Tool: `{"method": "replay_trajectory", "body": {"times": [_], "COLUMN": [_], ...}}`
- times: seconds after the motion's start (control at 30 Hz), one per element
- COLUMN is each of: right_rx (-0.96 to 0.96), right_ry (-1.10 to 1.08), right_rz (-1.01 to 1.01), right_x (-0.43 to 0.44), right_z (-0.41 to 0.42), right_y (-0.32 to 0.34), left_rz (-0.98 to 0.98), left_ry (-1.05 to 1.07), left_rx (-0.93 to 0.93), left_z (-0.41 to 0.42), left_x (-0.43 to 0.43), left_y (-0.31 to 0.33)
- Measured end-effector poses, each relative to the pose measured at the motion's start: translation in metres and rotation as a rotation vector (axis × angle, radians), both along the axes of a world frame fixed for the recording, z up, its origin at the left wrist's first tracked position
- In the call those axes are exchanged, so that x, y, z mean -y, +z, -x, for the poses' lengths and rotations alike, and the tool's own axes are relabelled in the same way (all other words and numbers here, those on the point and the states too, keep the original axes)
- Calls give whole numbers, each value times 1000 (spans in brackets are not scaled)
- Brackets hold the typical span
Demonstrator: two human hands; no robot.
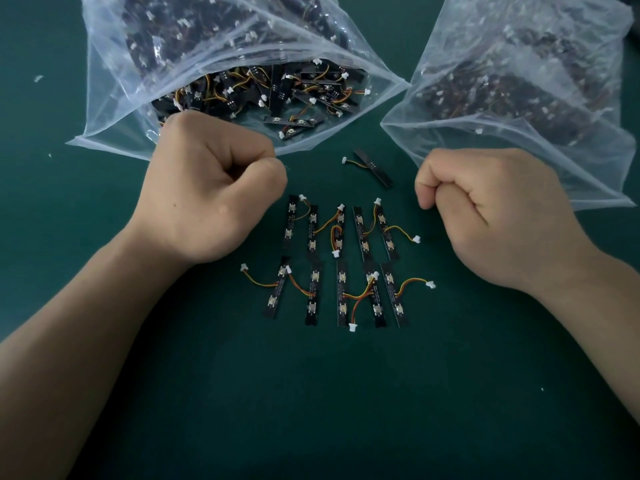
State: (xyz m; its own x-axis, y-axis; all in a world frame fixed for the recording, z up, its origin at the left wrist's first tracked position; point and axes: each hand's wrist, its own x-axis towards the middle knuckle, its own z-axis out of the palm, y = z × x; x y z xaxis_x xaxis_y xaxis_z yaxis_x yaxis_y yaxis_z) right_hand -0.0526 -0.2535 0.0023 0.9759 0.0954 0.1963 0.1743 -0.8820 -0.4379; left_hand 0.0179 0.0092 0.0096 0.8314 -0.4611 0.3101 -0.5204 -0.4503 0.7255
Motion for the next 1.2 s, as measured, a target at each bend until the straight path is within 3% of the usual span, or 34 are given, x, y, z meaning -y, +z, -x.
{"method": "replay_trajectory", "body": {"times": [0.73, 0.93, 1.07, 1.2], "right_rx": [15, 84, 227, 337], "right_ry": [-48, -57, 10, 143], "right_rz": [46, -17, -155, -165], "right_x": [-5, -4, -3, -4], "right_z": [1, 1, 4, 4], "right_y": [-1, -6, -4, -4], "left_rz": [-107, -177, -192, -192], "left_ry": [-43, -109, -96, -81], "left_rx": [36, 24, 37, 25], "left_z": [0, 0, 0, -1], "left_x": [0, -1, -1, -2], "left_y": [0, 3, 1, -1]}}
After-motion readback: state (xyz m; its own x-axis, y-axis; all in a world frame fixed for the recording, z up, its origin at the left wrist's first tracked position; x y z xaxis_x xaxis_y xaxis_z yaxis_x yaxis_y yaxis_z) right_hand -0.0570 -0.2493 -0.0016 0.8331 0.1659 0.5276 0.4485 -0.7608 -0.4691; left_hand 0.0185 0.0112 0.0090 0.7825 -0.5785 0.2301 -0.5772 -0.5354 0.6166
